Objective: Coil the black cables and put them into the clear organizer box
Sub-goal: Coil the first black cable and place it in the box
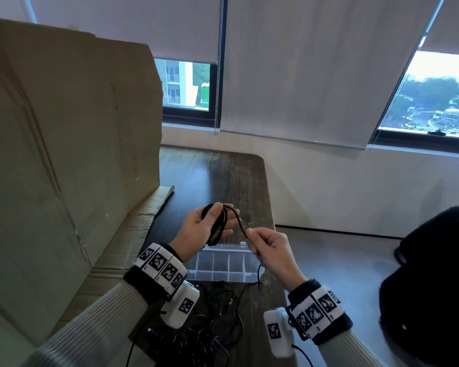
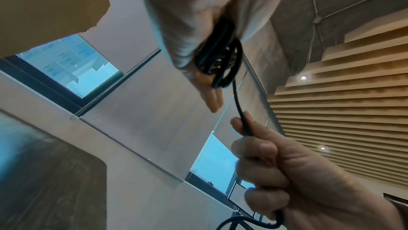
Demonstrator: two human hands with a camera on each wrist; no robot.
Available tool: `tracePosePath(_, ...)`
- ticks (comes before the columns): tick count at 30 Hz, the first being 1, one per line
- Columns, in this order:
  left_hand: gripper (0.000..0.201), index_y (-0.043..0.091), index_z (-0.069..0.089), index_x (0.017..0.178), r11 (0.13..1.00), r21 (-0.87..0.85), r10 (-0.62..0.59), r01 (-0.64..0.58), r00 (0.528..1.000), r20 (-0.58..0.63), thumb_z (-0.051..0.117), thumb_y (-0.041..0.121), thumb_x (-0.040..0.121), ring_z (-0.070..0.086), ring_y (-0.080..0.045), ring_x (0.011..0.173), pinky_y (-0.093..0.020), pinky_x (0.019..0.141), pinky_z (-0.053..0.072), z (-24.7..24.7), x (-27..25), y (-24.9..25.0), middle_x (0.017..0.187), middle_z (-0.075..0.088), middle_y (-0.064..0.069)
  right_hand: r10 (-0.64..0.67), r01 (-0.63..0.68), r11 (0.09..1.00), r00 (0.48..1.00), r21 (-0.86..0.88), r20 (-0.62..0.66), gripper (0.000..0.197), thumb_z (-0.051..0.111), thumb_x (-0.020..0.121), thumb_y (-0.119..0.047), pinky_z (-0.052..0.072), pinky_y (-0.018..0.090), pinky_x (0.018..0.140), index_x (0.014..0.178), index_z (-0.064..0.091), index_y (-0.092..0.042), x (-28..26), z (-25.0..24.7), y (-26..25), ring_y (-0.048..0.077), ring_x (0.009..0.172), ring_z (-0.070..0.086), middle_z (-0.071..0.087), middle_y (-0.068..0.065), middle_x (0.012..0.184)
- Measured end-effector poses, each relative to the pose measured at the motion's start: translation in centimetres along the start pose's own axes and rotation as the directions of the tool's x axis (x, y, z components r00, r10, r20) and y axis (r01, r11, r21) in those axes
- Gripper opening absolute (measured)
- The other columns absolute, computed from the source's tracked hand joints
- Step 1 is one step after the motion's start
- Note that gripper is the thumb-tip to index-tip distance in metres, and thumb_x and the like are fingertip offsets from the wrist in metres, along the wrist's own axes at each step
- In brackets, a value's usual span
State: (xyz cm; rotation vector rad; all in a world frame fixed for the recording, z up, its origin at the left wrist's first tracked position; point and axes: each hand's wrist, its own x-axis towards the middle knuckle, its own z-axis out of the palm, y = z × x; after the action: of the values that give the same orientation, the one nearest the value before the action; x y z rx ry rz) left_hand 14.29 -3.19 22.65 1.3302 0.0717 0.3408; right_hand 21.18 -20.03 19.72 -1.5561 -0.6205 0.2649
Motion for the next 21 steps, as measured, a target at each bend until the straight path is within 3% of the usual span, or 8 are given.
tracePosePath(3,0.049,-0.005,0.056,0.114,0.996,-0.077,0.032,-0.034,0.999,-0.027,0.043,0.036,0.089,0.067,-0.033,0.104,-0.044,0.088,0.055,0.5,-0.2,0.1,0.109,0.07,-0.018,0.05,-0.048,0.998,0.995,-0.026,0.086,0.021,0.055,0.097,-0.017,0.033,0.013,0.04,0.085,0.072,-0.012,-0.8,1.2,-0.1,0.001,0.04,0.04,0.051,-0.004,0.052)
tracePosePath(6,0.04,0.004,0.057,0.105,0.994,-0.108,0.026,-0.032,0.998,-0.057,0.042,0.039,0.09,0.071,-0.027,0.087,-0.047,0.08,0.056,0.9,-0.4,-0.1,0.083,0.069,-0.003,0.102,-0.075,0.991,0.959,-0.112,0.264,0.023,0.052,0.099,-0.019,0.034,0.013,0.042,0.095,0.072,-0.008,-1.3,2.0,-0.2,0.002,0.04,0.044,0.054,-0.003,0.052)
tracePosePath(8,0.032,0.008,0.057,0.099,0.987,-0.158,0.004,-0.018,0.996,-0.089,0.041,0.036,0.094,0.063,-0.015,0.065,-0.044,0.067,0.059,1.3,-0.6,-0.4,0.07,0.058,0.002,0.108,-0.022,0.975,0.915,-0.221,0.389,0.024,0.049,0.1,-0.024,0.034,0.015,0.043,0.099,0.072,-0.015,-1.5,2.2,-0.6,0.004,0.041,0.043,0.056,-0.005,0.053)
tracePosePath(10,0.025,0.011,0.056,0.095,0.99,-0.139,0.005,-0.029,0.985,-0.171,0.04,0.03,0.099,0.046,-0.007,0.051,-0.025,0.046,0.051,1.4,-0.7,-0.6,0.069,0.05,0.002,0.142,0.07,0.917,0.863,-0.394,0.484,0.027,0.045,0.102,-0.026,0.035,0.012,0.044,0.107,0.07,-0.017,-1.7,2.0,-1.0,0.002,0.04,0.043,0.057,-0.004,0.057)
tracePosePath(12,0.023,0.012,0.056,0.09,0.997,-0.051,0.048,-0.062,0.969,-0.241,0.04,0.025,0.101,0.036,-0.003,0.046,-0.016,0.039,0.033,0.8,-0.3,-0.8,0.07,0.048,0.003,0.195,0.165,0.836,0.802,-0.523,0.565,0.029,0.043,0.102,-0.027,0.037,0.011,0.048,0.111,0.067,-0.014,-2.0,1.8,-1.5,-0.001,0.043,0.046,0.057,-0.004,0.06)
tracePosePath(15,0.023,0.018,0.058,0.082,0.912,0.358,0.272,-0.199,0.948,-0.165,0.044,0.021,0.1,0.038,-0.001,0.045,-0.015,0.046,0.032,-1.3,0.5,-1.4,0.064,0.052,0.012,0.185,0.277,0.789,0.744,-0.549,0.642,0.027,0.047,0.1,-0.028,0.037,0.014,0.055,0.103,0.069,-0.012,-2.6,1.5,-2.5,-0.001,0.051,0.048,0.054,-0.011,0.064)
tracePosePath(18,0.025,0.027,0.057,0.077,0.628,0.738,0.272,-0.249,0.958,0.091,0.046,0.033,0.098,0.046,-0.005,0.047,-0.019,0.051,0.036,-2.5,0.1,-1.8,0.059,0.055,0.013,0.057,0.293,0.833,0.798,-0.469,0.6,0.021,0.05,0.099,-0.024,0.041,0.02,0.057,0.095,0.068,-0.016,-2.5,0.7,-4.1,0.004,0.056,0.049,0.056,-0.008,0.066)
tracePosePath(21,0.046,0.019,0.063,0.079,0.599,0.761,0.148,-0.249,0.969,0.2,0.037,0.056,0.088,0.051,-0.008,0.057,-0.026,0.058,0.042,-2.3,-0.8,-1.5,0.067,0.06,0.004,-0.089,0.293,0.853,0.897,-0.431,0.434,0.02,0.053,0.097,-0.023,0.037,0.022,0.051,0.088,0.071,-0.021,-1.5,0.0,-4.6,0.005,0.05,0.041,0.053,-0.014,0.054)
